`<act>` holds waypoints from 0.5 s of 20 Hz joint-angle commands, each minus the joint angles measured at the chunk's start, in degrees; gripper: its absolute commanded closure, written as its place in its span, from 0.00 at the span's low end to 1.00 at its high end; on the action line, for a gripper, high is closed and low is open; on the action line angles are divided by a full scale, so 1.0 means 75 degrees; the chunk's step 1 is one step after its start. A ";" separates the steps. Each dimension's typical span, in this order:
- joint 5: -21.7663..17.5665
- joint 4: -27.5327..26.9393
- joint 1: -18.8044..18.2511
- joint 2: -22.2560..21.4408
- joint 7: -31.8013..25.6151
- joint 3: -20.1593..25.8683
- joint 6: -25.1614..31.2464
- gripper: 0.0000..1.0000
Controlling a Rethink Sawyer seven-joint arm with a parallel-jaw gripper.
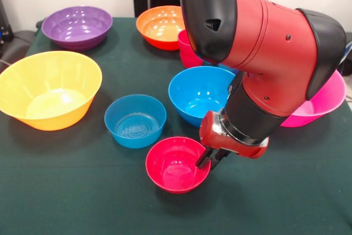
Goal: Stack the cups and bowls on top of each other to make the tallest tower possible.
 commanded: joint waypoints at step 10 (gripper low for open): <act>0.0080 0.0878 0.0026 0.0380 0.1088 0.0493 -0.0120 0.00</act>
